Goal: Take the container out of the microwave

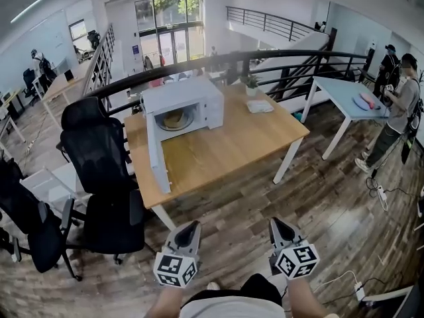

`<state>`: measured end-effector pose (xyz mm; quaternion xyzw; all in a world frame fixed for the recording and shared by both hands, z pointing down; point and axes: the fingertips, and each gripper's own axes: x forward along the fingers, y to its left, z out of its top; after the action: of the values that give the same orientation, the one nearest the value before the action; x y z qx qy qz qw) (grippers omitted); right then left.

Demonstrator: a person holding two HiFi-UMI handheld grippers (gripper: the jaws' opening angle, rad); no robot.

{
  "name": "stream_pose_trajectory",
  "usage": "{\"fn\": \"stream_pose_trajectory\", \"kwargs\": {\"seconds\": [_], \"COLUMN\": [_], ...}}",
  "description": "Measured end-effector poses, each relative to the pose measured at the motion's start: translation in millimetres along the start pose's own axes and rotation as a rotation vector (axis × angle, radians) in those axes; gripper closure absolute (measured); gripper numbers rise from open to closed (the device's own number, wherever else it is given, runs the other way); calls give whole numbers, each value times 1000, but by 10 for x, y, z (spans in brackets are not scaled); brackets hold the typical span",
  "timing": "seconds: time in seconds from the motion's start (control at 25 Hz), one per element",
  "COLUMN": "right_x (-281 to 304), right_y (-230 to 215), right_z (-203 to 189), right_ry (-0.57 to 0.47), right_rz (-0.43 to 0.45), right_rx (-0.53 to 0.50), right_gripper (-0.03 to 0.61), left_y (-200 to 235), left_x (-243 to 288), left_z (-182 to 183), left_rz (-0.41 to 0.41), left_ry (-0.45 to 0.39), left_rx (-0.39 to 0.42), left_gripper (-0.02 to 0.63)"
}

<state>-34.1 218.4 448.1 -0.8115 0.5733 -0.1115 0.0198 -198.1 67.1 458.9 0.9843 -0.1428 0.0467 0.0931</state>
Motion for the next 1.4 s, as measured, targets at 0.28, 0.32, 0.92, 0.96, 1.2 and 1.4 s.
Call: {"fn": "stream_pose_trajectory", "kwargs": {"seconds": [0.28, 0.32, 0.92, 0.96, 1.2, 1.4], "right_x": [730, 838, 2423, 2513, 2913, 3267], "right_y": [-158, -217, -1592, -1642, -1843, -1971], "right_z": [-12, -11, 385, 391, 354, 280], "right_ry": [21, 25, 82, 87, 112, 140], "right_rz": [88, 102, 304, 321, 389, 410], "right_rx": [21, 20, 35, 31, 43, 65], "right_gripper": [560, 560, 560, 560, 560, 560], "left_y": [347, 377, 521, 544, 688, 892], "left_x": [419, 518, 2247, 2318, 2607, 2869], "left_z": [21, 30, 263, 265, 226, 216], "left_rz": [74, 88, 289, 308, 389, 415], "left_ry": [16, 15, -1, -4, 5, 9], "left_rx": [-7, -12, -36, -40, -62, -74], "left_gripper": [569, 569, 569, 569, 569, 569]}}
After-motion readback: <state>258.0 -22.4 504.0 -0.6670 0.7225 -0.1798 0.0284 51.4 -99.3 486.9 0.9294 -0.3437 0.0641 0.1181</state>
